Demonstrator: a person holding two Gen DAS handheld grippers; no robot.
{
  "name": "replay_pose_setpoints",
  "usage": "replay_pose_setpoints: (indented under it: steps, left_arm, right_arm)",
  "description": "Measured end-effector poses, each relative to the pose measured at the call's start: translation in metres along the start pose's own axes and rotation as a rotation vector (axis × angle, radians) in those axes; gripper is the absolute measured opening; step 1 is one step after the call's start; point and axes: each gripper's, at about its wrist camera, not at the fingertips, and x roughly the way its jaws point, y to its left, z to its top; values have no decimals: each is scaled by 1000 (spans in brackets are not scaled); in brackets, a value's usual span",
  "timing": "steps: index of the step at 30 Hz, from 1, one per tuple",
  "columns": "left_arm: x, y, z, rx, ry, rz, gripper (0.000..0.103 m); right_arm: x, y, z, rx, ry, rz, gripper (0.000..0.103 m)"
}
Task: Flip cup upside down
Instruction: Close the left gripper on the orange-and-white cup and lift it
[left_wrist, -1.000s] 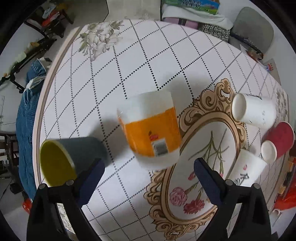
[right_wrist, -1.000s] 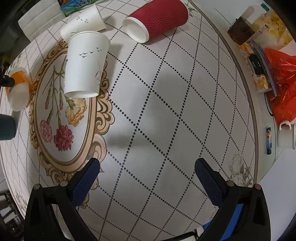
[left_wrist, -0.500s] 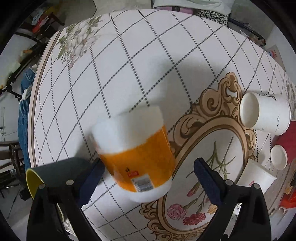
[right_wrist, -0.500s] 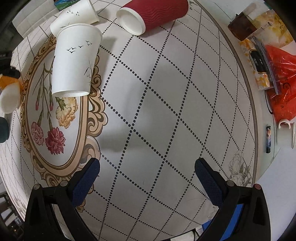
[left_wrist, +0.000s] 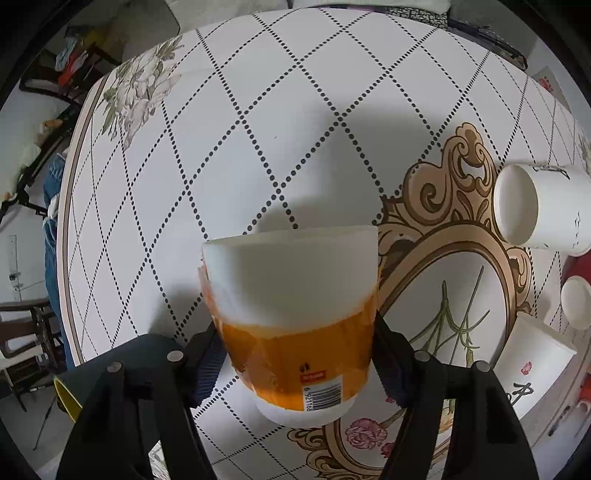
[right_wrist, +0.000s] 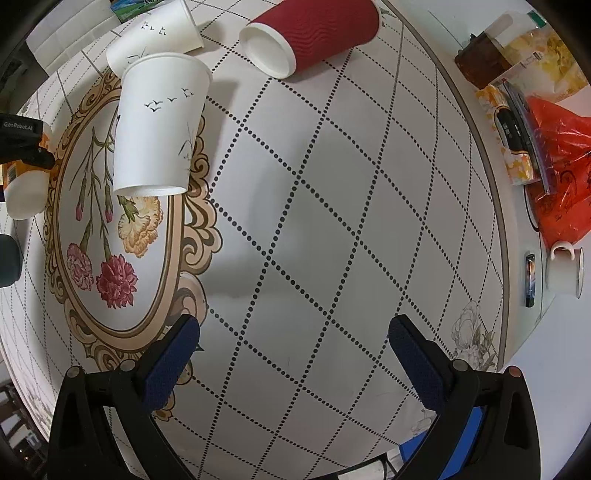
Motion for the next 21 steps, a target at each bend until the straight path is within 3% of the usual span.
replay_pose_setpoints:
  steps: [9, 21]
  left_arm:
    - [-37, -17, -47, 53, -56, -8, 68]
    - [-48, -36, -188, 92, 53, -93, 68]
  right_arm:
    - [-4, -2, 0, -9, 2, 30, 103]
    - [-12, -5, -35, -96, 39, 109, 103]
